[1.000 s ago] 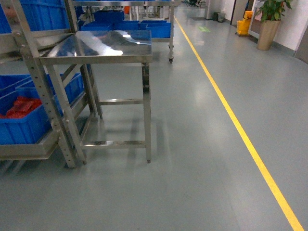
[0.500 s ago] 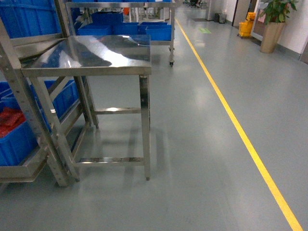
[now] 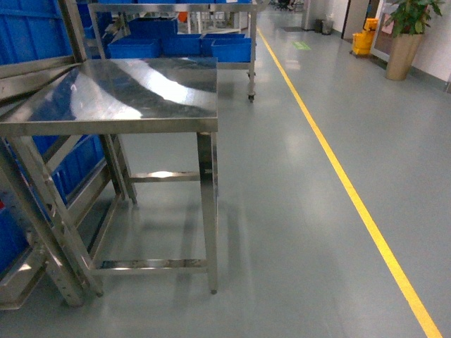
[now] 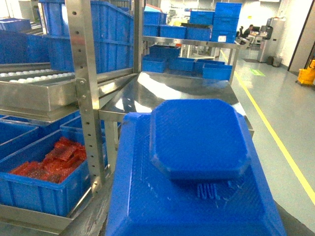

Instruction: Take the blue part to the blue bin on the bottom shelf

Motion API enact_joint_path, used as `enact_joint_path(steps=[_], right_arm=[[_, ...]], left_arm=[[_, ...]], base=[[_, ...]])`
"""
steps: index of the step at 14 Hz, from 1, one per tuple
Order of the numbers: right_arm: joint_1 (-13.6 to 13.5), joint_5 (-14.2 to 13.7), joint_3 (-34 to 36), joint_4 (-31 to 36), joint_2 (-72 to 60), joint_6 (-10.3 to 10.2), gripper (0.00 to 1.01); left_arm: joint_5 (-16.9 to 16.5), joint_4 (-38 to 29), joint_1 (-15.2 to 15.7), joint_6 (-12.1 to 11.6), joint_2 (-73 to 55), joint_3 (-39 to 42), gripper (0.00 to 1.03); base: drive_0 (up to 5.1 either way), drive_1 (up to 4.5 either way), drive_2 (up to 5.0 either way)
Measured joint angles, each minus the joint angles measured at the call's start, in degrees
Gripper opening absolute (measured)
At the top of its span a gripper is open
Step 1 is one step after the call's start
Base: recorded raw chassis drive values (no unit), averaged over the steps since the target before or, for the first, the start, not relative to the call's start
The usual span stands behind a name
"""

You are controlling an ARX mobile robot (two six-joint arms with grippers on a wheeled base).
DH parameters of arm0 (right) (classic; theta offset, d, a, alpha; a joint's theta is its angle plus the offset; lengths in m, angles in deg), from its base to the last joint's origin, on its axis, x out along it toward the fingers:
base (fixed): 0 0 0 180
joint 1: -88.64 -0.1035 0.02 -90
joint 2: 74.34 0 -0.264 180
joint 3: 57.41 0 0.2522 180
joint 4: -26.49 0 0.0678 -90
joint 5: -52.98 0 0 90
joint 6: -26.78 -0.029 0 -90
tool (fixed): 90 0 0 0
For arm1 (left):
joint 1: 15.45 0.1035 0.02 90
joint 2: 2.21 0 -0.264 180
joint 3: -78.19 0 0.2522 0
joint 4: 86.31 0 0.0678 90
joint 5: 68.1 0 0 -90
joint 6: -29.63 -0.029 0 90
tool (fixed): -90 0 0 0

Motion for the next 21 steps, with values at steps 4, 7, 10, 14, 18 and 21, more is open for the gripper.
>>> enact_joint_path(steps=[4,7,10,14,18,21], right_arm=[[0.0,0.0,0.0,0.1,0.0,0.0,0.98],[0.0,0.0,0.0,0.1,0.0,0.0,0.98],[0.0,0.0,0.0,-0.1,0.0,0.0,0.98],[0.0,0.0,0.0,0.1,0.0,0.0,0.98],[0.0,0.0,0.0,0.0,0.0,0.0,0.98],[0.0,0.0,0.0,0.1,0.0,0.0,0.98]], left_arm=[[0.1,0.2,0.0,0.0,0.0,0.0,0.43],[0.0,0.2,0.0,0.0,0.0,0.0,0.43],[0.1,0.4,0.0,0.0,-0.2,0.0,0.43],[0.0,0.2,0.0,0.0,0.0,0.0,0.43],[-0.2,0.2,0.0,0.0,0.0,0.0,0.43],[0.0,0.1,0.0,0.0,0.0,0.0,0.43]], base=[[0.0,4.11,-4.2],[0.1,4.26,-4.1],[0.1,4.31,-4.0],[0.0,0.0,0.0],[-3.5,2.64,1.3],[-5.1,2.37,2.4]])
